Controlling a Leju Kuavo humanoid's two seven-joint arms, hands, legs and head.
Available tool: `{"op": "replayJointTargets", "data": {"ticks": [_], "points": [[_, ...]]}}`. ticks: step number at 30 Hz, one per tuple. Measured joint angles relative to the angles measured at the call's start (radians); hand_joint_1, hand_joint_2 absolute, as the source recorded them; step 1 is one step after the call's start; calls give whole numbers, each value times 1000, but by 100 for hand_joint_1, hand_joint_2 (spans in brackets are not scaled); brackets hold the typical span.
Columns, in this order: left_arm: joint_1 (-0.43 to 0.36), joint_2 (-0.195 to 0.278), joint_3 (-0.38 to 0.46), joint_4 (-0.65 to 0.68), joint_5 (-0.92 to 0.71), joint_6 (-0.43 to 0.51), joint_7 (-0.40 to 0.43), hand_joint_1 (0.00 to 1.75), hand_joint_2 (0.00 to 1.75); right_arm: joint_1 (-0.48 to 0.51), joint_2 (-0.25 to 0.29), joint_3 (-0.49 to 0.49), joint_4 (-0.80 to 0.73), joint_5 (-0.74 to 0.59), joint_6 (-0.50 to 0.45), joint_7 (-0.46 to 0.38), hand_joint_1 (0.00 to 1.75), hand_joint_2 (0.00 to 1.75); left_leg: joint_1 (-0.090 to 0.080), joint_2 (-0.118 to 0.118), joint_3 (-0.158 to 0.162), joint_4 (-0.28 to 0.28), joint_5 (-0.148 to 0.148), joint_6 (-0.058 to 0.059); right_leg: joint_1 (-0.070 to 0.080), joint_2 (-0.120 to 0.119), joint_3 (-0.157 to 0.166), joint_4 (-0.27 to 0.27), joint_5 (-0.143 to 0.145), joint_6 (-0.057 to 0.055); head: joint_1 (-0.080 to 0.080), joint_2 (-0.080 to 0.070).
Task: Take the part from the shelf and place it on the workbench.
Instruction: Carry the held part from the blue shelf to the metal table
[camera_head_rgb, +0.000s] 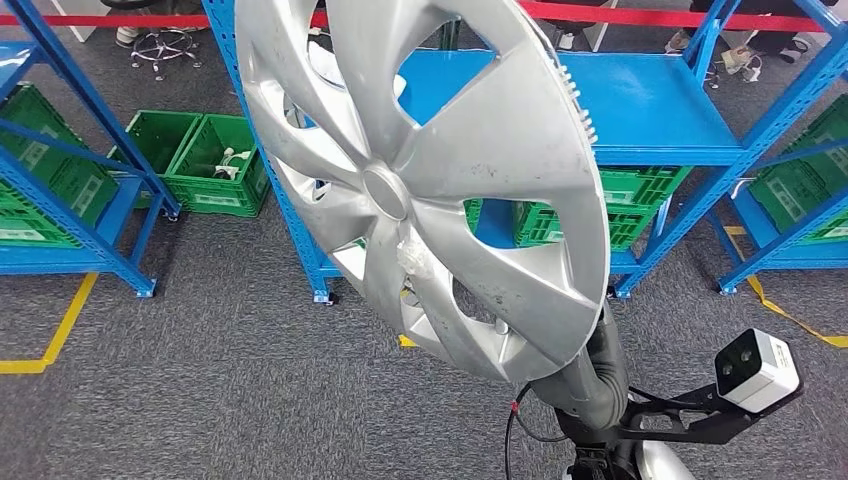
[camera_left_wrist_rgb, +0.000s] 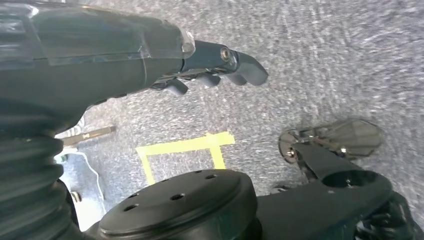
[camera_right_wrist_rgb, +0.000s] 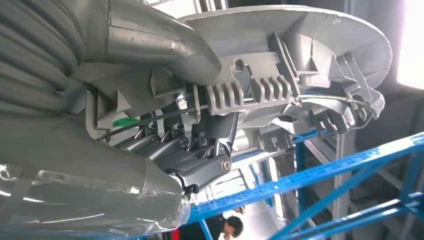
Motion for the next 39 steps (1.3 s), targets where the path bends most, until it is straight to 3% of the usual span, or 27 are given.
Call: {"op": "replayJointTargets", "data": {"ticks": [2, 3, 5, 7, 8, 9, 10, 12, 14, 17, 19, 22, 23, 24, 25, 27, 29, 32, 34, 37, 39], "points": [[0, 1, 0, 0, 3, -2, -2, 0, 175, 6, -2, -1, -1, 4, -8, -7, 175, 175, 2, 3, 0, -2, 6, -13, 1, -1, -2, -12, 11, -7, 2, 0], [0, 0, 0, 0, 4, -3, -10, 0, 175, 10, -3, -2, -2, 3, -13, -9, 175, 175, 3, 2, -5, 8, -5, -18, -1, -1, -4, -17, 19, -12, 1, 0], [1, -3, 0, -1, 3, -3, -36, 0, 175, 18, -4, -3, -2, 1, -27, -10, 175, 175, 2, -5, -33, 80, -68, -22, -4, -3, -12, -24, 36, -22, -12, 0], [1, -10, 0, -1, 0, -4, -54, 0, 175, 27, -5, -5, -1, 1, -43, -5, 175, 175, 2, -10, -73, 199, -143, -25, -2, -4, -27, -19, 43, -27, -27, 0], [2, -13, 0, -1, -1, -4, -56, 0, 175, 31, -6, -5, -1, 2, -52, -1, 175, 175, 2, -10, -82, 241, -157, -27, -1, -5, -35, -14, 46, -27, -33, 0], [2, -17, 0, -1, -2, -4, -52, 0, 175, 34, -6, -4, -1, 5, -59, 4, 175, 175, 2, -10, -76, 251, -152, -29, 0, -5, -42, -8, 47, -27, -37, 0], [2, -20, 0, 0, -3, -4, -44, 0, 175, 36, -7, -3, -1, 8, -65, 10, 175, 175, 2, -9, -52, 224, -129, -29, 0, -5, -48, 0, 46, -26, -40, 0], [2, -25, 0, 1, -1, -3, -28, 0, 175, 36, -8, -2, -1, 14, -77, 22, 175, 175, 1, -6, 24, 110, -80, -25, 0, -5, -59, 17, 41, -20, -49, 0], [3, -30, 0, 1, 5, -1, -28, 0, 175, 31, -9, 0, -1, 21, -88, 33, 175, 175, -3, -2, 68, 30, -67, -17, 2, -5, -70, 34, 36, -11, -57, 0], [5, -37, 0, 1, 13, 5, -42, 0, 175, 19, -11, 1, -1, 32, -100, 45, 175, 175, -4, 0, 67, 9, -72, -1, 1, -4, -81, 45, 34, 1, -58, 0], [4, -41, 0, 2, 15, 7, -45, 0, 175, 10, -12, 1, -2, 35, -103, 49, 175, 175, 0, 0, 66, 4, -69, 10, -2, -2, -97, 79, 7, 14, -52, 0], [6, -46, 0, 2, 26, 13, -53, 0, 175, -1, -14, 1, -2, 43, -108, 56, 175, 175, 3, 3, 61, 2, -65, 18, -13, 0, -177, 256, -81, 34, -31, 0], [7, -48, 0, 2, 30, 13, -59, 0, 175, -4, -14, 2, -2, 51, -112, 61, 175, 175, 3, 5, 60, 2, -65, 19, -17, 0, -200, 305, -95, 38, -26, 0], [8, -50, 0, 2, 33, 12, -65, 0, 175, -8, -14, 2, -1, 61, -117, 66, 175, 175, 3, 5, 59, 2, -64, 18, -19, 0, -207, 321, -89, 40, -23, 0], [8, -53, 0, 2, 36, 12, -71, 0, 175, -12, -14, 3, 0, 70, -123, 70, 175, 175, 3, 6, 60, 2, -63, 18, -21, 0, -197, 299, -63, 40, -19, 0], [8, -60, 0, 2, 43, 12, -70, 0, 175, -21, -14, 3, -1, 80, -130, 75, 175, 175, 3, 5, 62, 2, -62, 15, -23, 2, -140, 172, 14, 36, -10, 0], [7, -67, 0, 2, 49, 13, -62, 0, 175, -28, -14, 4, -2, 85, -134, 79, 175, 175, 2, 4, 58, 3, -59, 7, -20, 4, -97, 71, 52, 27, -5, 0], [7, -73, 0, 2, 54, 13, -53, 0, 175, -32, -15, 5, -4, 88, -138, 81, 175, 175, 1, 5, 47, 0, -51, -12, -17, 5, -92, 39, 50, 10, -5, 0], [8, -74, 0, 2, 55, 13, -52, 0, 175, -33, -16, 5, -6, 89, -140, 81, 175, 175, 2, 2, 36, 22, -71, -21, -18, 1, -90, 25, 59, -4, -12, 0], [8, -74, 0, 2, 58, 13, -52, 0, 175, -34, -16, 7, -9, 90, -140, 82, 175, 175, 2, -9, -36, 181, -158, -23, -14, -4, -91, 18, 67, -16, -33, 0], [9, -74, 1, 3, 59, 13, -52, 0, 175, -33, -17, 8, -9, 90, -141, 82, 175, 175, 1, -10, -71, 263, -178, -23, -8, -5, -93, 22, 66, -17, -45, 0]]}}
